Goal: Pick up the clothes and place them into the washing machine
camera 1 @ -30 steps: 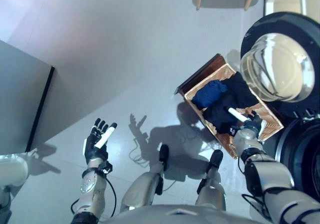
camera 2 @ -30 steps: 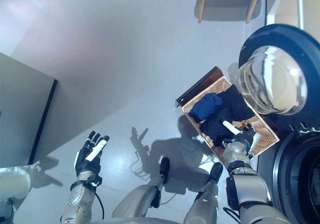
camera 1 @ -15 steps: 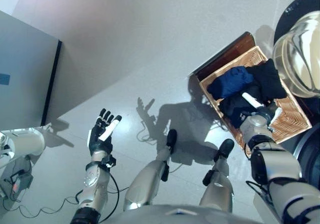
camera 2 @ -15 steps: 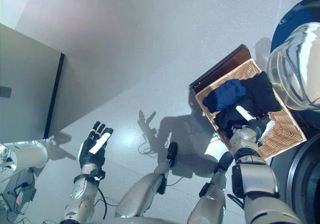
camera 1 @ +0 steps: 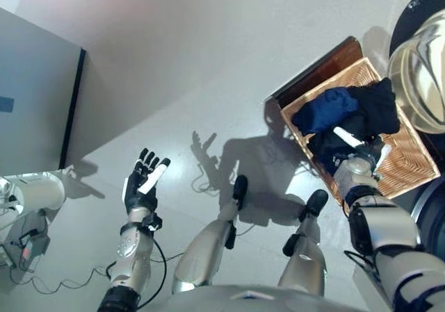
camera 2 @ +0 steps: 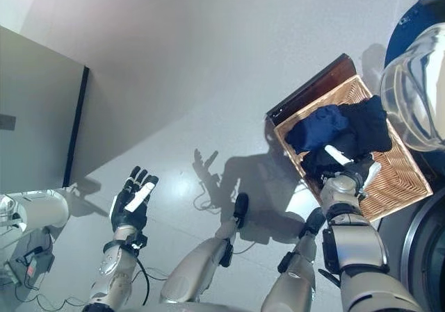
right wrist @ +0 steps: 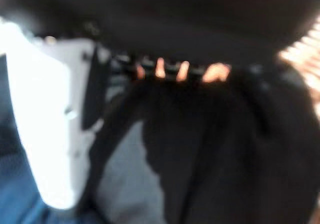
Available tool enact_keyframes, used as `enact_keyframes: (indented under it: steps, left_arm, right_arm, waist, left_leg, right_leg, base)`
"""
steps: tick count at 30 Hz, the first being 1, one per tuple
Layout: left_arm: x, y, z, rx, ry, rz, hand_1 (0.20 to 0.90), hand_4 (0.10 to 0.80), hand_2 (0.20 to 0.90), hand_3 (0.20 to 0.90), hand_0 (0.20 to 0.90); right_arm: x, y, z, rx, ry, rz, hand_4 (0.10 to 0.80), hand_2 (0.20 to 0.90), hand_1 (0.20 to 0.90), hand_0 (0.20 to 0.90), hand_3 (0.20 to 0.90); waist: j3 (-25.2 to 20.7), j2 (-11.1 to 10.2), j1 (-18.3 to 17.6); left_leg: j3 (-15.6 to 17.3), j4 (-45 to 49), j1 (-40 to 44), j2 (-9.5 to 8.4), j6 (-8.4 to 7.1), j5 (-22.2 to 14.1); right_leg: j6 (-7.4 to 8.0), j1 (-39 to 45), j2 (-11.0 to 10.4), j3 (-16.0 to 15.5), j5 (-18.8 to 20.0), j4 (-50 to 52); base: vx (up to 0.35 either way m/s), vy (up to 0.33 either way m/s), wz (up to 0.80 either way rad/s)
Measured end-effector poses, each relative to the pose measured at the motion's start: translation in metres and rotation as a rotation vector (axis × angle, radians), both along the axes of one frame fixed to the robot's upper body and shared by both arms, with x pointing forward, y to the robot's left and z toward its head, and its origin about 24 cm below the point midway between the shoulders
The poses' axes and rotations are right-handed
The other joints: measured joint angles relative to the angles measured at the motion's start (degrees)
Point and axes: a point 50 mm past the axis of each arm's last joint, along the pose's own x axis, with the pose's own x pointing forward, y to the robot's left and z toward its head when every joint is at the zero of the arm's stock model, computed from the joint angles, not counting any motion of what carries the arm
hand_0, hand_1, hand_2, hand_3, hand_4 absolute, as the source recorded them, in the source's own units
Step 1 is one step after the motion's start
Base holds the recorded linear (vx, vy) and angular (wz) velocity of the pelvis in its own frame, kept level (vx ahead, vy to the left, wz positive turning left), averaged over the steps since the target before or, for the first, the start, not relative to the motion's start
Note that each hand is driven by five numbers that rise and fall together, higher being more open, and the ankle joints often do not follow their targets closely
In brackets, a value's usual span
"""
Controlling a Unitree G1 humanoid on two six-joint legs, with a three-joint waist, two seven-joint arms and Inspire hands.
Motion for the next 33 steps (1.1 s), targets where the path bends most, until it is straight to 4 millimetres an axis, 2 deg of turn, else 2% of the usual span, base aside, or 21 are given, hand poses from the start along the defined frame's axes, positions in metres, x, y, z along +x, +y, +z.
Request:
enact_keyframes:
  steps: [4, 9, 21, 33]
  left_arm:
    - [0.001, -0.004, 0.0, -0.002, -0.004, -0.017, 0.9, 0.8, 0.9, 0.9, 0.9]
    - [0.002, -0.005, 0.001, -0.003, -0.008, -0.025, 0.9, 0.8, 0.9, 0.9, 0.9]
    - [0.007, -0.006, 0.004, -0.002, -0.026, -0.028, 0.9, 0.8, 0.9, 0.9, 0.9]
    - [0.007, -0.003, 0.004, 0.003, -0.016, -0.003, 0.9, 0.8, 0.9, 0.9, 0.9]
  right_arm:
    - [-0.001, -0.006, 0.003, -0.033, 0.008, 0.009, 0.3, 0.2, 0.2, 0.2, 0.2]
    - [0.001, -0.004, 0.005, -0.05, 0.013, 0.043, 0.3, 0.2, 0.2, 0.2, 0.2]
    - [0.002, -0.004, 0.005, -0.064, 0.02, 0.068, 0.3, 0.2, 0.2, 0.2, 0.2]
    - [-0.013, -0.001, -0.013, 0.08, -0.075, -0.011, 0.3, 0.2, 0.2, 0.2, 0.2]
  waist:
    - [0.2, 0.47, -0.02]
    - [0.16, 1.04, 0.3]
    - [0.22, 0.97, 1.08]
    - [1.22, -0.43, -1.96]
  left_leg:
    - [-0.01, 0.0, 0.0, 0.02, -0.01, 0.0]
    - [0.05, 0.0, 0.0, 0.02, -0.01, 0.01]
    - [0.22, 0.01, 0.31, 0.0, 0.01, 0.03]
    - [1.68, 0.0, 2.77, -0.01, 0.01, 0.02]
  right_leg:
    - [0.0, -0.02, 0.02, 0.02, 0.0, 0.0]
    - [0.0, -0.01, 0.03, 0.01, 0.0, 0.0]
    - [0.02, 0.42, 0.04, 0.02, 0.02, 0.02]
    - [0.15, 2.14, 0.05, 1.71, 0.14, 0.01]
  base:
    - [0.0, 0.0, 0.0]
    - [0.0, 0.0, 0.0]
    - [0.011, -0.002, -0.03]
    - [-0.002, -0.006, -0.09]
